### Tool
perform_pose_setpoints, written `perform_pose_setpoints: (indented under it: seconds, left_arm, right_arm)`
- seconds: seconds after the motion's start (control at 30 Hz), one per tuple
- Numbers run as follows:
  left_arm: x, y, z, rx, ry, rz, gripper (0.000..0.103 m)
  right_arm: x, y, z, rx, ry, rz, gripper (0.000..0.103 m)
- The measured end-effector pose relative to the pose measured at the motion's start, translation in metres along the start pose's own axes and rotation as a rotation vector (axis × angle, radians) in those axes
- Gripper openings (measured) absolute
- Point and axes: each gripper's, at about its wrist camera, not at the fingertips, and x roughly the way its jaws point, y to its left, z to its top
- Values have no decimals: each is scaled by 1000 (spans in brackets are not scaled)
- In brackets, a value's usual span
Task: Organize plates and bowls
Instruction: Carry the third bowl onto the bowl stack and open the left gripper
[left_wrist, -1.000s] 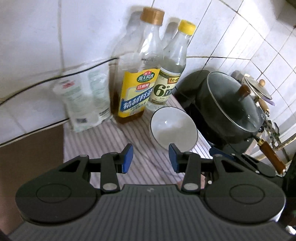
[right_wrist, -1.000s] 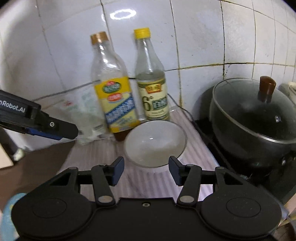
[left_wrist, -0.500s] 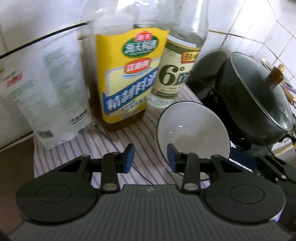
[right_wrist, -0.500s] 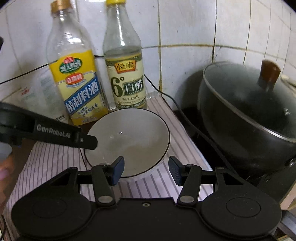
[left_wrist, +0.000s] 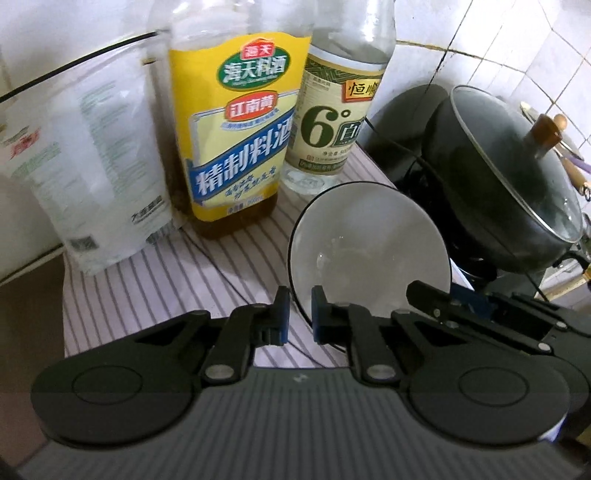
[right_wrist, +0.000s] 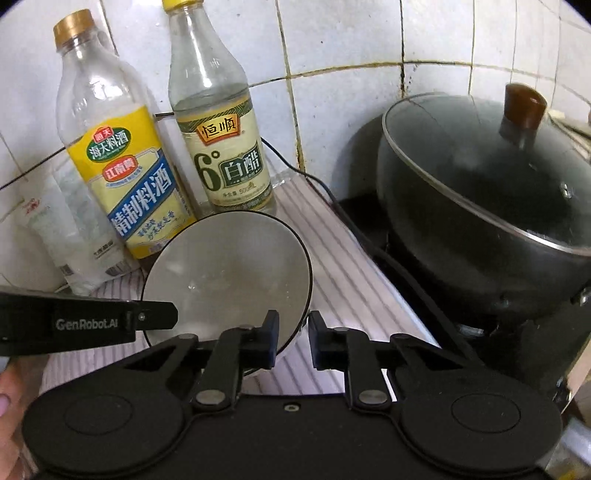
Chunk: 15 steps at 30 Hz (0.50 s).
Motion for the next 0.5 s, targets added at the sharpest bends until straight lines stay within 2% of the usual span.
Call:
perform_pose_setpoints:
  seconds: [0.37,0.5]
  left_arm:
    - [-72,9,-21,-16,-55,35,10]
    - [-101,10,-29,-52,-76,37,10]
  right_arm:
    - [-62,22,3,16,-81,84,20]
    - [-86,29,2,38,-86,116,20]
